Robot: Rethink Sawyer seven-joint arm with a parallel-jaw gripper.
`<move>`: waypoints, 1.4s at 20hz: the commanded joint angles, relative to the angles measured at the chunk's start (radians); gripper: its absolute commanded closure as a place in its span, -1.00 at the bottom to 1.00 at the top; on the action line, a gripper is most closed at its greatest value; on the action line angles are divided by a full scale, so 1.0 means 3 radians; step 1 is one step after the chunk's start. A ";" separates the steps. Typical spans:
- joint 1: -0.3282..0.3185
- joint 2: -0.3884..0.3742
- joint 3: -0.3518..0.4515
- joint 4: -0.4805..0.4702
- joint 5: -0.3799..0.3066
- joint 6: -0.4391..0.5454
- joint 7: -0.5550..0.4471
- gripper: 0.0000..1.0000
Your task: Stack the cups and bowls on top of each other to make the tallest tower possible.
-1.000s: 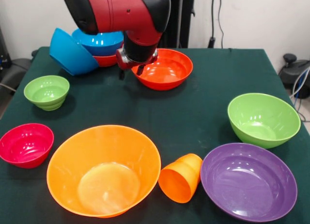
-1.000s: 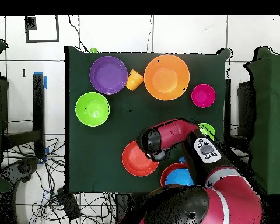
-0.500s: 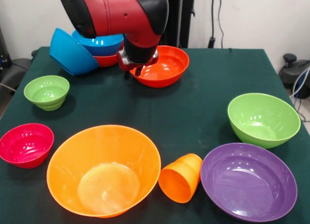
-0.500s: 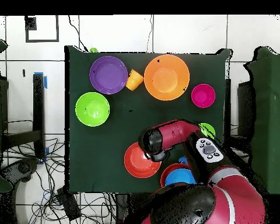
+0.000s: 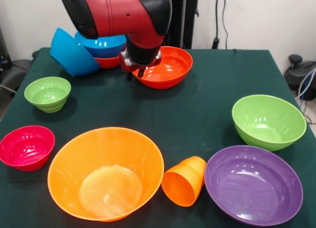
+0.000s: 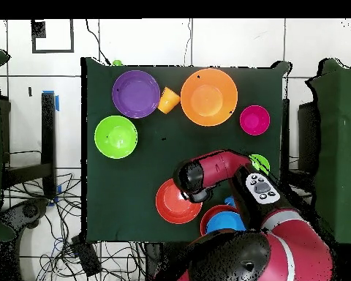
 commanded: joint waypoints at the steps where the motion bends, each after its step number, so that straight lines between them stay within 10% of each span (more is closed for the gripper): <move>1: 0.0005 0.0192 0.0193 -0.0174 -0.0131 -0.0321 -0.0315 1.00; 11: 0.0019 0.0010 0.0219 -0.0260 0.0140 0.0131 -0.0377 1.00; 28: -0.0634 -0.0305 0.0640 -0.0348 0.0416 0.1183 -0.1343 1.00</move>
